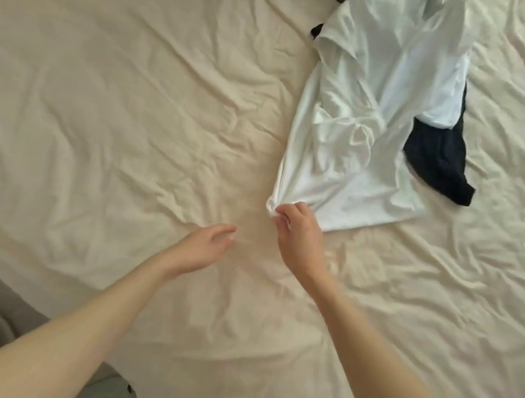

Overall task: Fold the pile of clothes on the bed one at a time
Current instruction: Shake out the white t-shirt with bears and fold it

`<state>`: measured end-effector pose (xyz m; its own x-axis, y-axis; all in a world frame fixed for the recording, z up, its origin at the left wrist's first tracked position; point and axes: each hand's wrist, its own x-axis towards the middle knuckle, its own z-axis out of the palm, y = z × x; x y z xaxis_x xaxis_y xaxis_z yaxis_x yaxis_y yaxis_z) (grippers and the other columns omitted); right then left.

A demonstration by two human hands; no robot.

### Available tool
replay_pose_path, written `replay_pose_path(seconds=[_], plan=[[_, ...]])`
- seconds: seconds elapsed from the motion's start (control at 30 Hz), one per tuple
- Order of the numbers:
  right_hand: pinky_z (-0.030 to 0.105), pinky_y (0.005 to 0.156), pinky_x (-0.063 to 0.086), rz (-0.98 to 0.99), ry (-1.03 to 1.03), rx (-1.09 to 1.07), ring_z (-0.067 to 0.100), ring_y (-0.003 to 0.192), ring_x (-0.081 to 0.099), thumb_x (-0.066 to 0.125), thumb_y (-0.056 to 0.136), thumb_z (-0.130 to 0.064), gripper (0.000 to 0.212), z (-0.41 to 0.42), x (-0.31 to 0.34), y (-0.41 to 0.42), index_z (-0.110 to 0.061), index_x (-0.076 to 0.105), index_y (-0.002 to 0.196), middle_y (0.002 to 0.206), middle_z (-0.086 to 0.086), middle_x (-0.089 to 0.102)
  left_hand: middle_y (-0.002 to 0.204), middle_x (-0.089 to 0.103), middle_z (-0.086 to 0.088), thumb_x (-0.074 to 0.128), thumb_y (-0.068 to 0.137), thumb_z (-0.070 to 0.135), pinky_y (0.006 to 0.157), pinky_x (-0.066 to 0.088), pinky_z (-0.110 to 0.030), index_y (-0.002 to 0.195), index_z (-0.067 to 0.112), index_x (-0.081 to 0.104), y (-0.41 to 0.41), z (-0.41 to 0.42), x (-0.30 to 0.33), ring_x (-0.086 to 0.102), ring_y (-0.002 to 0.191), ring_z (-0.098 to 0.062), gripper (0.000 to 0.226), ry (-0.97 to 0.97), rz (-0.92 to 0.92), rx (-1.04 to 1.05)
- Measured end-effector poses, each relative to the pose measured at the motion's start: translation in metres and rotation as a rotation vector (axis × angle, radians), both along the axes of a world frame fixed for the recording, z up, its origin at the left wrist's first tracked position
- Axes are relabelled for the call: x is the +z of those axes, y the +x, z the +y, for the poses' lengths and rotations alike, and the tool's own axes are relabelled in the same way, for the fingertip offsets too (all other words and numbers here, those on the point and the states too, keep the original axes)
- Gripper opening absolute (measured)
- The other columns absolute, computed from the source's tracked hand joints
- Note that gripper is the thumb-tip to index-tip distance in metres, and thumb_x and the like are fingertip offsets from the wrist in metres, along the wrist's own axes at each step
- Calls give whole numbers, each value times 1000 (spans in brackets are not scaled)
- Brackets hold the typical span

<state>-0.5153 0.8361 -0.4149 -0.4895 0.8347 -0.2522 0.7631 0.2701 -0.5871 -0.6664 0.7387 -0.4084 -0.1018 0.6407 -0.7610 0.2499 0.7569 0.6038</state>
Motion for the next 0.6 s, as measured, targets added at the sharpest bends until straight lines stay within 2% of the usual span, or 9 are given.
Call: replay_pose_path(seconds=[0.07,0.1,0.17,0.2,0.27,0.37,0.43,0.53,0.6], plan=[[31,78,38,83,-93,8,30,92,55,59,89,-6,14,-44,19,-4,-1,68,99,91,15,59,123,55,-4,41,99,32,97,39,-34,128,18,49,12,-8,30,52,110,-16,33,-76,-286,403],[29,79,39,116,-140,11,28,92,55,60,89,-7,14,-65,29,-3,-2,69,100,92,14,59,108,58,-2,41,99,34,92,42,-37,115,21,53,16,-14,42,55,100,-17,24,-106,-402,520],[21,78,39,149,-228,24,23,93,55,61,90,-10,15,-101,49,1,-5,69,102,93,10,60,77,60,1,44,99,27,82,48,-33,89,19,55,22,-29,65,60,78,-15,17,-94,-484,573],[16,77,37,160,-260,17,20,91,55,62,90,-12,16,-116,58,4,-6,70,102,93,8,60,67,60,2,47,98,20,75,51,-28,83,17,55,24,-39,74,61,67,-13,18,-80,-455,560],[7,74,35,173,-314,-34,13,84,54,64,89,-15,16,-140,76,12,-8,71,101,91,0,59,65,61,-2,52,94,10,67,52,-24,79,11,59,30,-61,84,60,62,-13,17,-39,-313,493],[12,79,42,141,-394,-38,10,82,58,67,87,-19,16,-167,102,26,-13,73,101,88,-7,60,78,61,-10,59,90,9,78,51,-38,83,6,64,37,-95,102,56,74,-21,9,30,-149,363],[16,77,46,154,-483,-69,2,78,61,68,86,-20,11,-184,117,34,-16,75,94,79,-16,64,77,62,-6,61,89,13,76,50,-39,82,10,65,39,-121,116,56,73,-18,8,78,-102,315],[21,70,48,292,-538,-358,1,71,63,63,89,-24,12,-196,148,39,-21,72,82,71,-10,70,67,57,7,64,87,18,62,40,-24,73,17,63,36,-153,144,51,64,-9,15,196,8,195],[30,70,52,346,-635,-591,12,84,65,64,87,-40,22,-195,168,41,-21,67,97,93,1,69,74,57,5,65,86,17,66,40,-26,78,5,65,33,-168,166,51,70,-10,14,284,80,77]])
